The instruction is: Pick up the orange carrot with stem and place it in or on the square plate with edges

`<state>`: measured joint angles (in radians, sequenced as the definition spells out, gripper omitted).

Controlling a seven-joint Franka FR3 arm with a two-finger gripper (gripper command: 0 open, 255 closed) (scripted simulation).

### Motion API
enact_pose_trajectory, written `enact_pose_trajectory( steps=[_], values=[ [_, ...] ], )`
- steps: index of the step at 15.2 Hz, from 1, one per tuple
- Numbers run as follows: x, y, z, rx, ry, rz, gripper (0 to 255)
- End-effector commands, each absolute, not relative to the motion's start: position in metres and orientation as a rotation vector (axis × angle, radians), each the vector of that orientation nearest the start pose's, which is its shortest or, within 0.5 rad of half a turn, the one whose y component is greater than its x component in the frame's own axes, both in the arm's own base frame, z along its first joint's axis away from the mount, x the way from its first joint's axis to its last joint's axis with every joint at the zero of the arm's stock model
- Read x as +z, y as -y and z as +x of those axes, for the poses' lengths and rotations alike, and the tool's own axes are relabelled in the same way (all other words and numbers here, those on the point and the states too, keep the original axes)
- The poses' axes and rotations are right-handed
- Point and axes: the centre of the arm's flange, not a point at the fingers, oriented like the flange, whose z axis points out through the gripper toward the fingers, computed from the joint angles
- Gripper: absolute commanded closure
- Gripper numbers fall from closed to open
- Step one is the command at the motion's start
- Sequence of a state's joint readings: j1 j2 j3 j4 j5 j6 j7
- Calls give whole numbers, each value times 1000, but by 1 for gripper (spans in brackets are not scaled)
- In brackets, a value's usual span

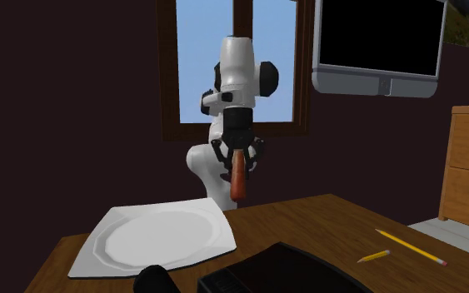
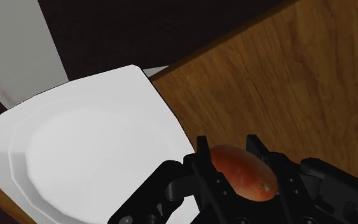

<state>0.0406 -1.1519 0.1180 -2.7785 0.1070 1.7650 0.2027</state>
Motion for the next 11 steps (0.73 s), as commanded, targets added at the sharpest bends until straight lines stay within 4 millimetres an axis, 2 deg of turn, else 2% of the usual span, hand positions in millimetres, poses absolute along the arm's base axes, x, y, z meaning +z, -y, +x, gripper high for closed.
enact_pose_trajectory(
  steps=[1,11],
  values=[
    [501,-23,243,-211,-185,-3111,255],
    [501,93,306,-211,-185,-3111,255]
  ],
)
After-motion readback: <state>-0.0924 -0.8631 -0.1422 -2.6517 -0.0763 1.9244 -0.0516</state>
